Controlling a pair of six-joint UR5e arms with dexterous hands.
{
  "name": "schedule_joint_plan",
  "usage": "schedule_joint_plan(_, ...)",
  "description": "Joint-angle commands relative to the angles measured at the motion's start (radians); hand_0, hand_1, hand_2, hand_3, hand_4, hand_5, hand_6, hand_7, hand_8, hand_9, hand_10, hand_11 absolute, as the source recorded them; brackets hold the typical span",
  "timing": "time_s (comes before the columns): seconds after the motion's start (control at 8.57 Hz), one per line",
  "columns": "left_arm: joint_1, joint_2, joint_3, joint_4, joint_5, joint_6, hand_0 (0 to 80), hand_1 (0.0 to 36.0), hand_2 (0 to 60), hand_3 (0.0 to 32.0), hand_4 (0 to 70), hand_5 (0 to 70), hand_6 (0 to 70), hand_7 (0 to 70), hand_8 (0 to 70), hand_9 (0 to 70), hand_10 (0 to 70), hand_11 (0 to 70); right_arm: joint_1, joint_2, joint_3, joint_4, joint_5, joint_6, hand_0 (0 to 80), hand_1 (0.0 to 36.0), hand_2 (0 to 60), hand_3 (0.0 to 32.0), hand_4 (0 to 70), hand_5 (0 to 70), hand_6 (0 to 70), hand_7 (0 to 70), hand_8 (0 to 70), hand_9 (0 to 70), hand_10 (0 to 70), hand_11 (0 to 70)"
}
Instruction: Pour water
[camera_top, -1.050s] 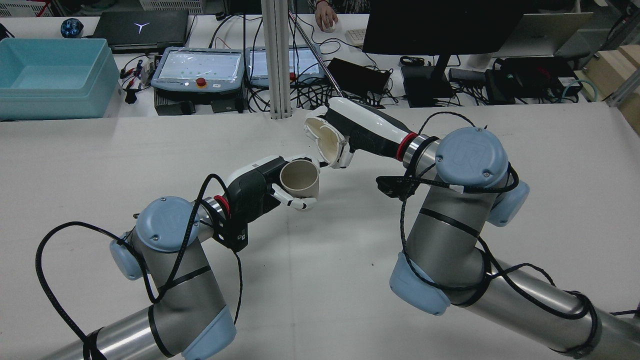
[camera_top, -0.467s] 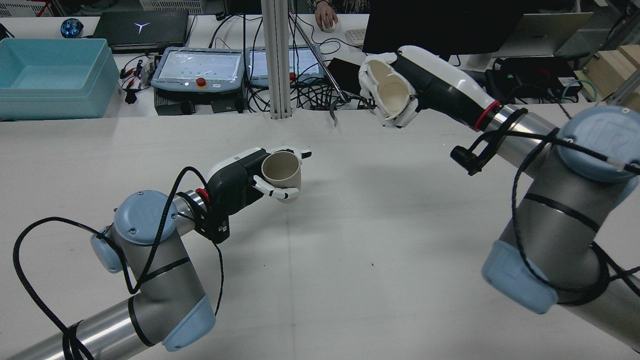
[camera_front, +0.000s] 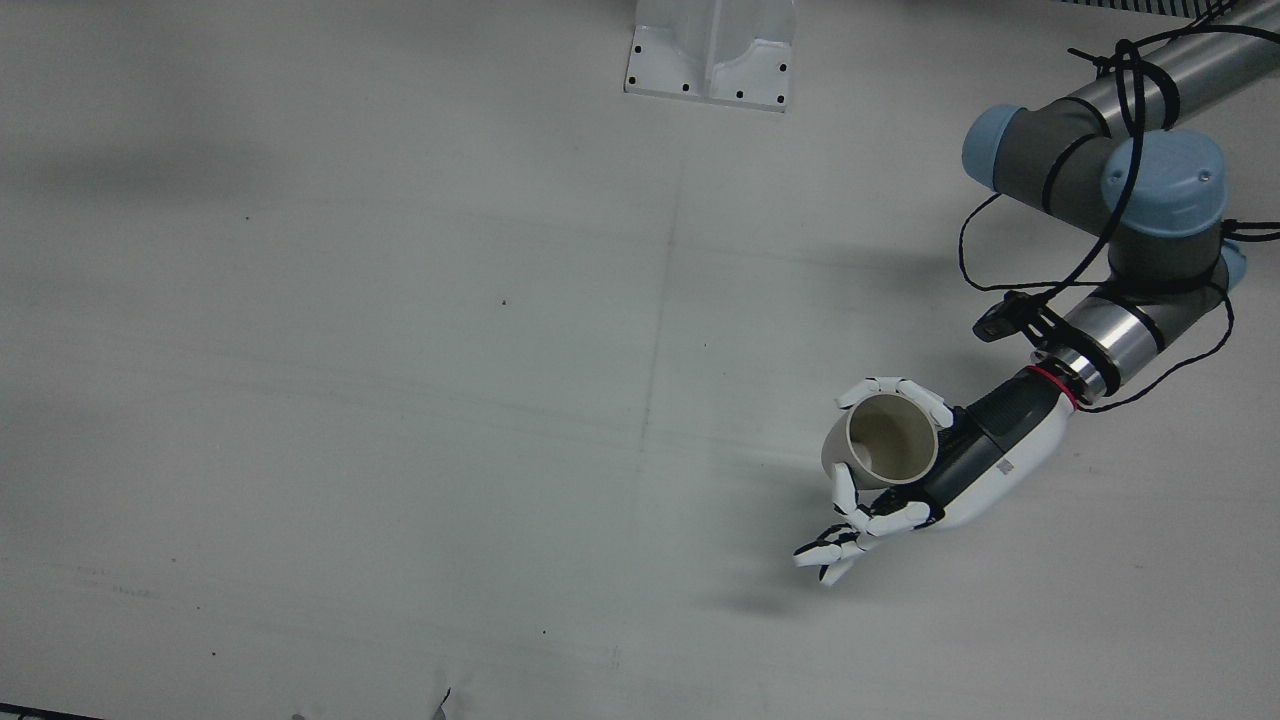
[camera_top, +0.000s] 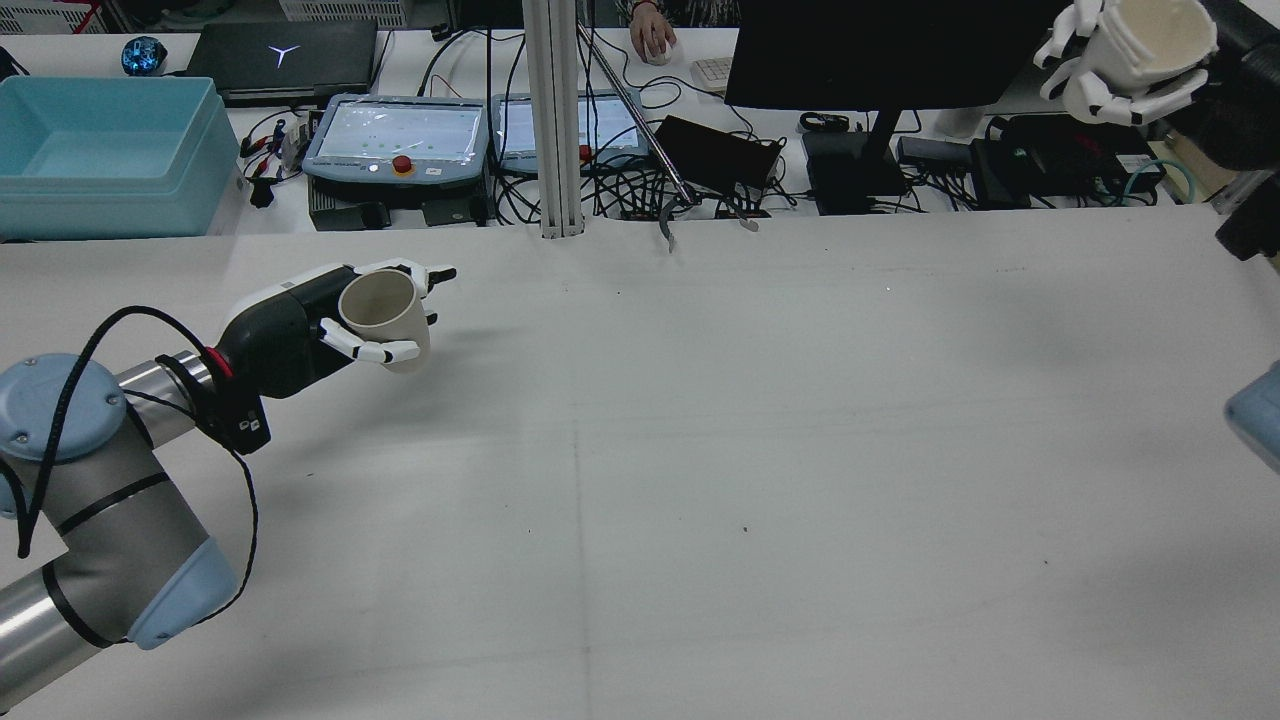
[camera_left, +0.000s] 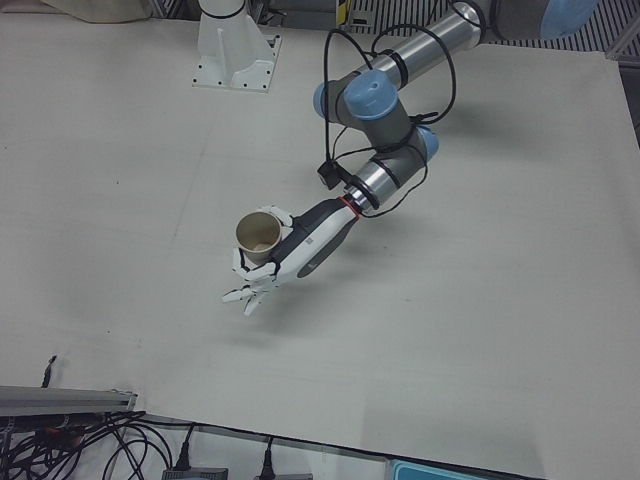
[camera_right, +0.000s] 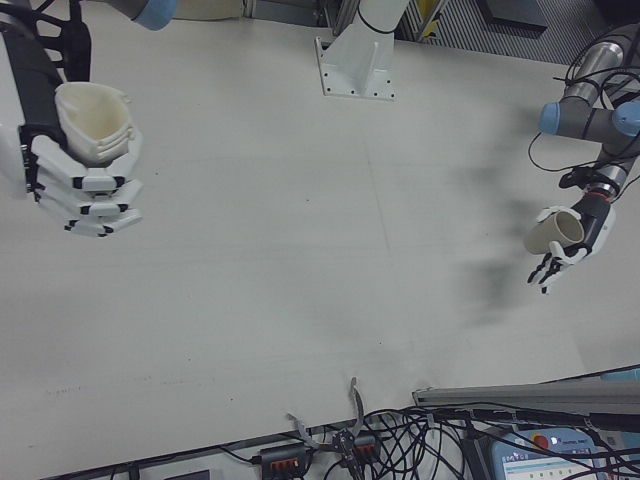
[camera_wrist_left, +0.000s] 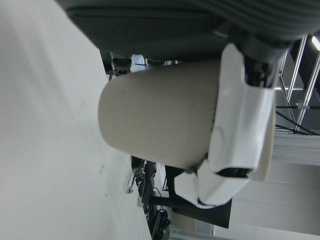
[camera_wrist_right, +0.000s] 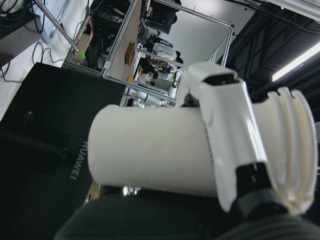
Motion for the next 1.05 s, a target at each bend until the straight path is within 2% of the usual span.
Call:
schedule_joint_plan(0.0, -0.242, 0.18, -0.027, -0.136, 0.099, -0.003, 67.9, 36.0, 58.1, 0.0, 34.4, 70.0, 10.1, 13.7, 1.6, 1.3, 4.1, 8.7, 0.015, -0.08, -0.407, 0.463, 0.004, 0.095, 72.4, 36.0, 60.0, 0.0, 15.8, 48.0, 38.6, 46.5, 30.5, 41.3, 28.6, 44.9)
schedule_joint_plan(0.12, -0.253, 0.247, -0.036, -0.184, 0.107, -0.003, 72.2, 36.0, 57.1, 0.0, 34.6, 70.0, 10.1, 13.9, 1.8, 1.3, 4.1, 8.9, 0.007, -0.066, -0.56, 0.581, 0.007, 0.099, 69.0, 36.0, 60.0, 0.0, 15.1, 47.4, 38.4, 46.3, 30.6, 41.4, 28.4, 44.5)
schedule_joint_plan(0.23, -0.25, 0.319, -0.031, -0.25, 0.104, 0.009, 73.8, 36.0, 57.4, 0.0, 34.5, 70.0, 10.1, 14.0, 1.8, 1.4, 4.1, 8.9, 0.004, -0.01, -0.733, 0.672, 0.015, 0.099, 66.2, 36.0, 60.0, 0.0, 15.4, 48.0, 39.0, 47.3, 31.4, 42.3, 28.8, 45.0)
schedule_joint_plan(0.35, -0.25, 0.396, -0.03, -0.323, 0.098, 0.013, 73.6, 36.0, 58.2, 0.0, 34.5, 70.0, 10.0, 14.0, 1.8, 1.4, 4.2, 9.1, -0.022, 0.05, -0.895, 0.749, 0.018, 0.097, 63.0, 36.0, 60.0, 0.0, 15.5, 47.8, 40.1, 47.9, 33.4, 44.3, 30.0, 46.4)
schedule_joint_plan(0.47, -0.25, 0.448, -0.019, -0.371, 0.096, 0.02, 70.6, 36.0, 58.0, 0.0, 33.7, 70.0, 9.4, 13.4, 1.5, 1.2, 4.4, 9.3, -0.043, 0.105, -1.044, 0.824, 0.052, 0.099, 62.4, 36.0, 60.0, 0.0, 15.5, 47.5, 40.6, 48.0, 34.2, 45.2, 30.6, 47.1)
schedule_joint_plan(0.58, -0.25, 0.47, -0.01, -0.393, 0.096, 0.047, 69.2, 36.0, 57.7, 0.0, 33.4, 70.0, 8.9, 12.7, 1.3, 1.1, 4.4, 9.3, -0.065, 0.124, -1.113, 0.869, 0.096, 0.097, 61.2, 36.0, 60.0, 0.0, 14.5, 46.1, 40.6, 47.4, 35.1, 46.2, 31.4, 48.0)
schedule_joint_plan(0.7, -0.25, 0.478, 0.048, -0.451, 0.095, 0.056, 65.3, 36.0, 58.2, 0.0, 33.0, 70.0, 8.8, 12.5, 1.3, 1.1, 4.5, 9.3, -0.076, 0.123, -1.122, 0.867, 0.124, 0.09, 61.0, 36.0, 60.0, 0.0, 15.0, 44.2, 40.8, 46.0, 36.7, 47.8, 32.4, 49.3)
schedule_joint_plan(0.82, -0.248, 0.478, 0.092, -0.485, 0.054, 0.072, 63.6, 36.0, 58.0, 0.0, 32.9, 70.0, 8.8, 12.4, 1.3, 1.0, 4.5, 9.2, -0.076, 0.123, -1.12, 0.863, 0.123, 0.086, 60.5, 34.7, 60.0, 0.0, 23.5, 44.1, 37.3, 43.5, 31.4, 41.2, 24.8, 38.6)
schedule_joint_plan(0.93, -0.244, 0.482, 0.123, -0.518, -0.023, 0.09, 63.6, 36.0, 56.9, 0.0, 32.8, 70.0, 8.7, 12.5, 1.2, 1.1, 4.4, 9.1, -0.076, 0.123, -1.113, 0.861, 0.123, 0.086, 51.4, 16.3, 10.4, 0.0, 23.0, 25.4, 16.0, 18.0, 6.2, 5.5, 3.1, 5.8)
